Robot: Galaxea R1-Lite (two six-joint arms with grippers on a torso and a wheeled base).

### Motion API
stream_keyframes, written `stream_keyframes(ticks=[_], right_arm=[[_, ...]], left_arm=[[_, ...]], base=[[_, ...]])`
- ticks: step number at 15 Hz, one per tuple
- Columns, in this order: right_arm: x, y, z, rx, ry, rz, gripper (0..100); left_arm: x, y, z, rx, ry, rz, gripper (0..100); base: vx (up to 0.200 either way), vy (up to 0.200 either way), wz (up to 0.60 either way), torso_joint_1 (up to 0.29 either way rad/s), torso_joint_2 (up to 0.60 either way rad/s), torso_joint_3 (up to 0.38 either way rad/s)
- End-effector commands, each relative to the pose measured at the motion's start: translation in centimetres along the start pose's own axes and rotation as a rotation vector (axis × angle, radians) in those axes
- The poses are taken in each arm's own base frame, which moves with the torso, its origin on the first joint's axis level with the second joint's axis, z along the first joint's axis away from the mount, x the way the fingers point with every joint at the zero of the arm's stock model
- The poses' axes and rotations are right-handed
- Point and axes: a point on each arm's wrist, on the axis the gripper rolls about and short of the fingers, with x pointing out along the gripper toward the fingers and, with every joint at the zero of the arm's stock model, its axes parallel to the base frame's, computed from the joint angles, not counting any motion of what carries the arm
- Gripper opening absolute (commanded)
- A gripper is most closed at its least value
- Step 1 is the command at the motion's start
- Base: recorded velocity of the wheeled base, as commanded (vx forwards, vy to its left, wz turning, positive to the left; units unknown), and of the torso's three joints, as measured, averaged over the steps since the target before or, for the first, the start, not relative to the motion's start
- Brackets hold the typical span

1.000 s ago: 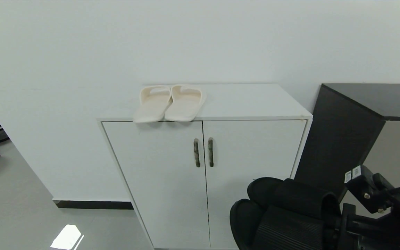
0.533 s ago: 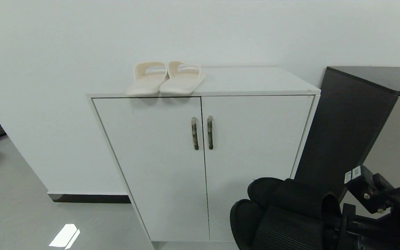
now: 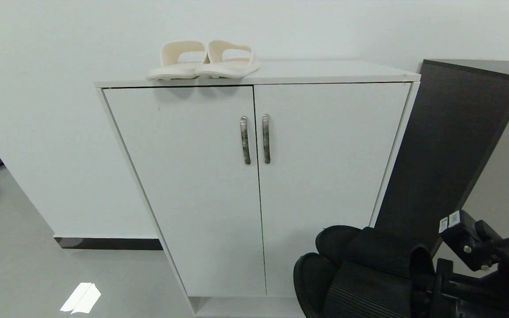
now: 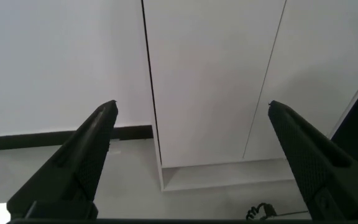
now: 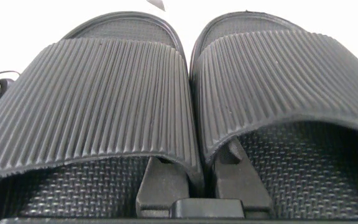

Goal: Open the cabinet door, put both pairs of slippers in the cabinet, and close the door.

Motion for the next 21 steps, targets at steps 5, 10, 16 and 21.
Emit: stream_keyframes(ticks=[5, 10, 16, 21], right_arm=[[-0.1, 0.0, 0.0, -0.002, -0.017, 0.004, 0], [0.1, 0.0, -0.1, -0.015, -0.016, 0.004, 0], [0.0, 0.0, 0.1, -0.016, -0.024, -0.001, 0], [-0.1, -0.4, 0.2, -0.012, -0.034, -0.017, 0]], left_arm=[[4.1, -0.2, 15.6, -0.075, -0.090, -0.372, 100], [10.0, -2.1, 20.3, -0.078, 0.007, -0.821, 100], [15.4, -7.1, 23.0, -0.271, 0.087, -1.101, 100], [21.3, -9.8, 22.6, -0.287, 0.137, -1.088, 100]], base=[[0.000, 0.000, 0.00, -0.008, 0.04, 0.026], [0.000, 0.000, 0.00, 0.000, 0.00, 0.000], [0.000, 0.000, 0.00, 0.000, 0.00, 0.000], [0.000, 0.000, 0.00, 0.000, 0.00, 0.000]])
